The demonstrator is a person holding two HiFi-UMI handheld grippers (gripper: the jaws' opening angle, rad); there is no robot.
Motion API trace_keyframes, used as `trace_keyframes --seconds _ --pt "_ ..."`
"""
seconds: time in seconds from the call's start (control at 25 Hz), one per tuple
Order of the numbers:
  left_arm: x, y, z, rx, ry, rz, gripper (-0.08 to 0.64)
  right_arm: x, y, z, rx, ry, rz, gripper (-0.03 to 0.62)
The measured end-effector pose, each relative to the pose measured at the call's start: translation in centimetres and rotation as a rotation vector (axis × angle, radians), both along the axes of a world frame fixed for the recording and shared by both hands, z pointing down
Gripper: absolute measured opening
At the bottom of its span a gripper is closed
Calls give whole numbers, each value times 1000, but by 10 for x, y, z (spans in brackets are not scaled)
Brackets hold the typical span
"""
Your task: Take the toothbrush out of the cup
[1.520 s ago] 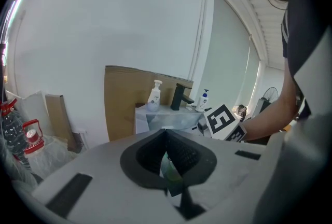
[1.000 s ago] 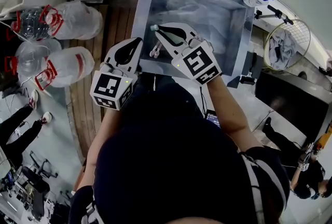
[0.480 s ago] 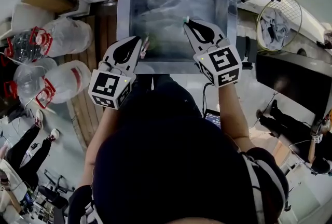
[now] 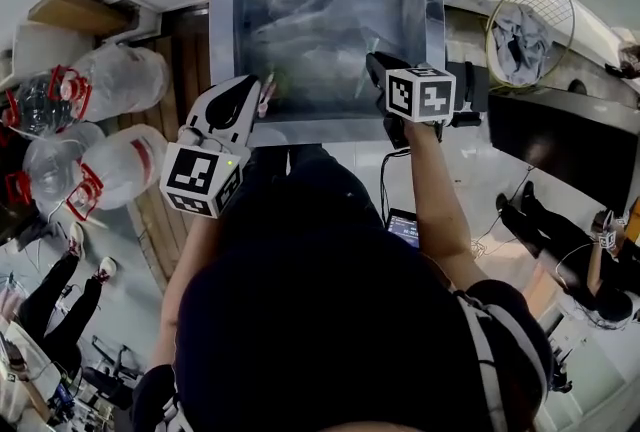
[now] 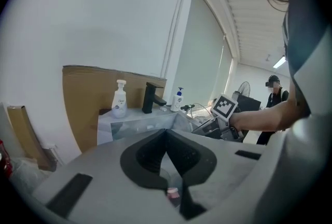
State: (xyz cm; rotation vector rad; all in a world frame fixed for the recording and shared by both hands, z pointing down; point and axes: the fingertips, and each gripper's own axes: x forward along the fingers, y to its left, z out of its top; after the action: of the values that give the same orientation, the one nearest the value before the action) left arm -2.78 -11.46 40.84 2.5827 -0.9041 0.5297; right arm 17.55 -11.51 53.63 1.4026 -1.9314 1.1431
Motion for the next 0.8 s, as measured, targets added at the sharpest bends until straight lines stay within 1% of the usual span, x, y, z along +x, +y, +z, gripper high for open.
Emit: trace_keyframes --seconds 0.08,0.4,0.52,0.72,0.8 --pt "-4 0 1 -3 -3 -13 21 2 2 20 -68 0 21 44" --pt "-23 -1 4 -12 -19 -68 21 8 -2 102 -277 -124 106 44" --pt "-28 -1 4 -14 -21 -83 21 14 -5 120 -312 -162 153 44" --pt "-36 0 5 -20 -23 -105 21 22 -4 136 -342 -154 208 46" --pt "-37 1 5 -20 -22 -108 21 25 -4 139 -346 -126 216 46"
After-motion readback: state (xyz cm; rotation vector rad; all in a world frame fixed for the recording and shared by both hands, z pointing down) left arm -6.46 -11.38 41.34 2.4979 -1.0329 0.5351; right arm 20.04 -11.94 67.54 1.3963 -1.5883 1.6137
